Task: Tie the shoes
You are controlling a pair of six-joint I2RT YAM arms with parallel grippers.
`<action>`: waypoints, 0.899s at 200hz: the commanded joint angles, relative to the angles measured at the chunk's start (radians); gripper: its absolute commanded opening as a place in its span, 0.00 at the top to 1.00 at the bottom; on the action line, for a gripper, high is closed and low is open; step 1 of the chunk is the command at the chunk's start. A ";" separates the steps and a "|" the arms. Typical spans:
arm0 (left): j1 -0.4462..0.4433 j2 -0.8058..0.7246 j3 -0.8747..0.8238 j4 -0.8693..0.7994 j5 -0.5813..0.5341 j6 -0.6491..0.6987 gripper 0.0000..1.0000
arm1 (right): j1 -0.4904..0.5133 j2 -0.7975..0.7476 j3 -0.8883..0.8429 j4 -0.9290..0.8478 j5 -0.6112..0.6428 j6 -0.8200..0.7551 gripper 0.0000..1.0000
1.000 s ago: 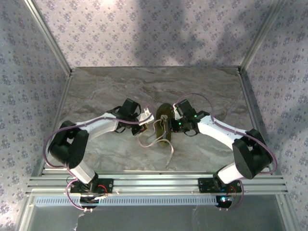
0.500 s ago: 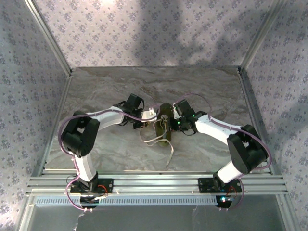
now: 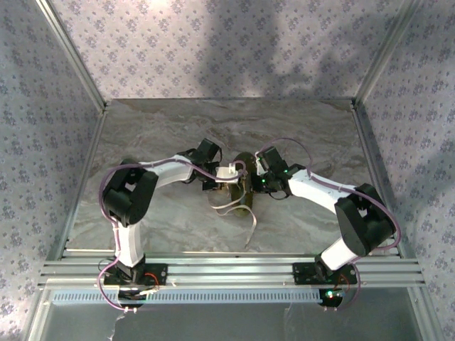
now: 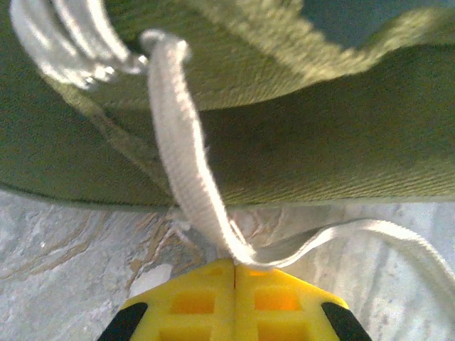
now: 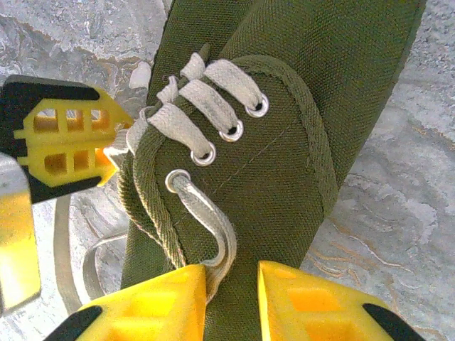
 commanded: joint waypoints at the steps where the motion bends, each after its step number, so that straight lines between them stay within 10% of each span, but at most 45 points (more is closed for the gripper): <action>1: 0.000 -0.053 -0.038 0.010 0.097 0.016 1.00 | -0.005 -0.009 -0.019 0.000 0.002 0.008 0.75; 180: 0.003 -0.166 -0.116 0.115 0.236 -0.033 1.00 | -0.015 -0.117 -0.001 -0.038 -0.060 -0.007 0.72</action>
